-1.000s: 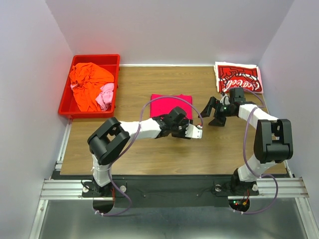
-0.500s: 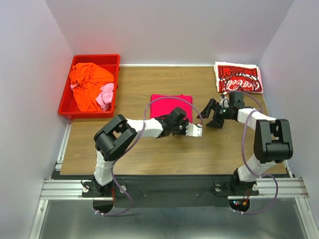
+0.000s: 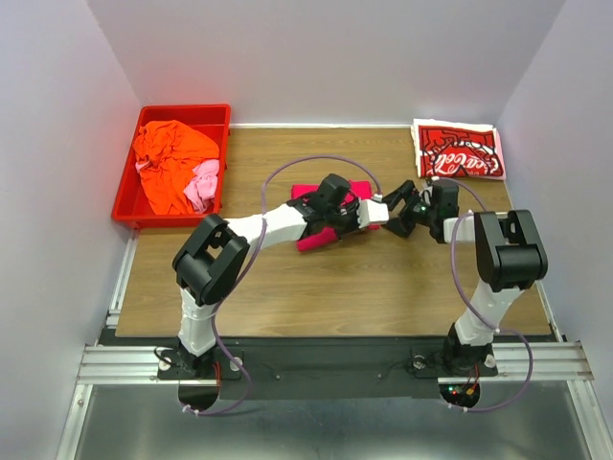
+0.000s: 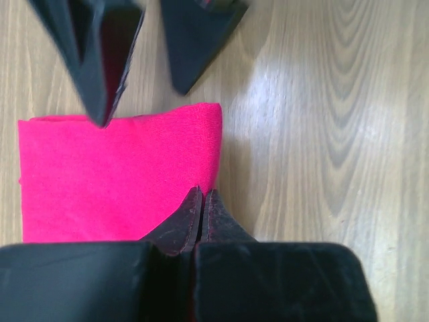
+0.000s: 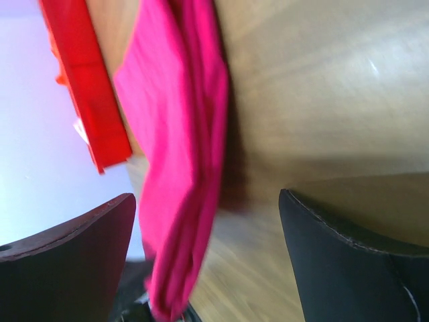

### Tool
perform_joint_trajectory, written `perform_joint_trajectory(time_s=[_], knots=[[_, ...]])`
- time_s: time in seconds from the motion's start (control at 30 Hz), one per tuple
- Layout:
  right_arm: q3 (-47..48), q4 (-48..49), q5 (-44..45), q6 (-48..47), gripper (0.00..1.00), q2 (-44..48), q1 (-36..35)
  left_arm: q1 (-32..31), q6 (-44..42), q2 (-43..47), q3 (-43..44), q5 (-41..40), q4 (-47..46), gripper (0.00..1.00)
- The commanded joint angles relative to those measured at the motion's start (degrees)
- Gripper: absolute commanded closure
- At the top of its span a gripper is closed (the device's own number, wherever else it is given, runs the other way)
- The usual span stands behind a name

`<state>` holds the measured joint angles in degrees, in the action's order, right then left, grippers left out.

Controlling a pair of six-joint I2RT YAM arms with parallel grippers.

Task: Fold and stack the t-shirts
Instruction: Neatly place the folded tshirt to the corner

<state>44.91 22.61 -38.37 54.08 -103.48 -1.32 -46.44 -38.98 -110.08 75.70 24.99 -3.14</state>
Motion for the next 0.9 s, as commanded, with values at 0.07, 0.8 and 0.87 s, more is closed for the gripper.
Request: perform_joint_trajectory(time_s=[0.07, 0.8, 0.87], knots=[[4.39, 11.83, 8.04, 5.41, 0.12, -6.2, -3.86, 1.17, 4.97, 2.59, 4.37, 5.76, 0.32, 1.0], [12.13, 15.97, 15.52, 3.67, 0.99, -15.61, -8.08, 1.52, 7.78, 0.22, 7.18, 5.86, -0.47, 0.91], [13.36, 13.79, 15.96, -0.71, 0.99, -13.95, -8.08, 2.31, 8.22, 0.66, 7.27, 5.51, 1.1, 0.77]])
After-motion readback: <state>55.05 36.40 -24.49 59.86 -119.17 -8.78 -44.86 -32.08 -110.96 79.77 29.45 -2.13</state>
